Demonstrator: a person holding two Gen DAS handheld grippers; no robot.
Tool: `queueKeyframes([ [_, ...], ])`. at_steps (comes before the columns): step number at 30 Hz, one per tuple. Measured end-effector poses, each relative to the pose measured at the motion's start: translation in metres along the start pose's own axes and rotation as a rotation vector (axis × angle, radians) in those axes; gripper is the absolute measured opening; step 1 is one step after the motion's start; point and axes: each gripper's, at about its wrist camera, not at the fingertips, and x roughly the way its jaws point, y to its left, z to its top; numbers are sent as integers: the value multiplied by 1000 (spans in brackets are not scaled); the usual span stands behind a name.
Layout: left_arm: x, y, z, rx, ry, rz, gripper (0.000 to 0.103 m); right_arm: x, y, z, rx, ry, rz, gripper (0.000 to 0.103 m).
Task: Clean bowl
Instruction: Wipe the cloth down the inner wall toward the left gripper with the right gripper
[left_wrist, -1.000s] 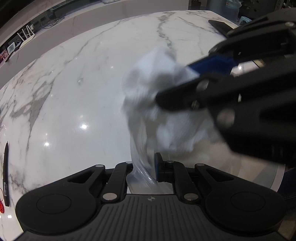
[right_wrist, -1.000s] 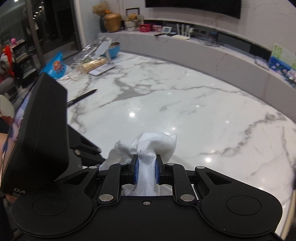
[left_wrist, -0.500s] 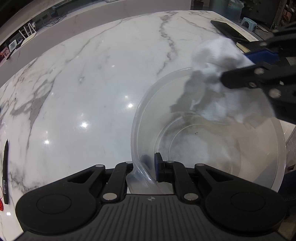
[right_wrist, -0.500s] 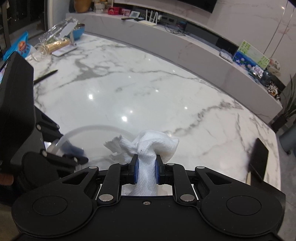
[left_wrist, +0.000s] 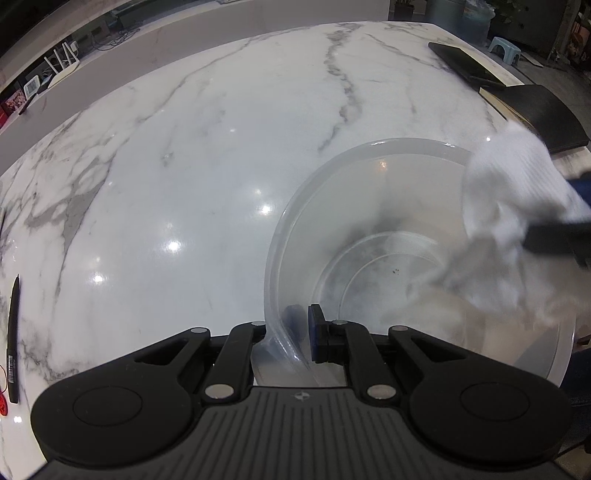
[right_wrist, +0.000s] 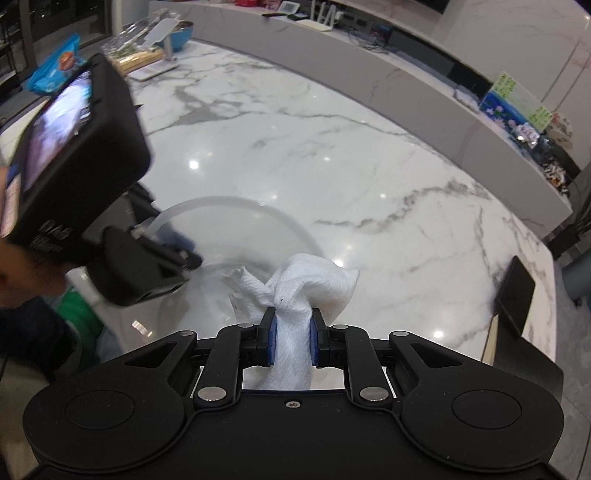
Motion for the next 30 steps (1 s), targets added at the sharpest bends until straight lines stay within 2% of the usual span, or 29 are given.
queueKeyframes([
  [9, -1, -2, 1, -5, 2, 2, 9, -8, 26, -3, -67, 22, 165, 15],
  [14, -1, -2, 2, -5, 3, 1, 9, -14, 35, -1, -81, 6, 223, 15],
  [23, 1, -1, 1, -1, 1, 0, 9, -11, 32, -3, -114, 35, 191, 15],
  [30, 0, -2, 0, 1, 0, -1, 9, -7, 20, -3, -93, 47, 98, 15],
])
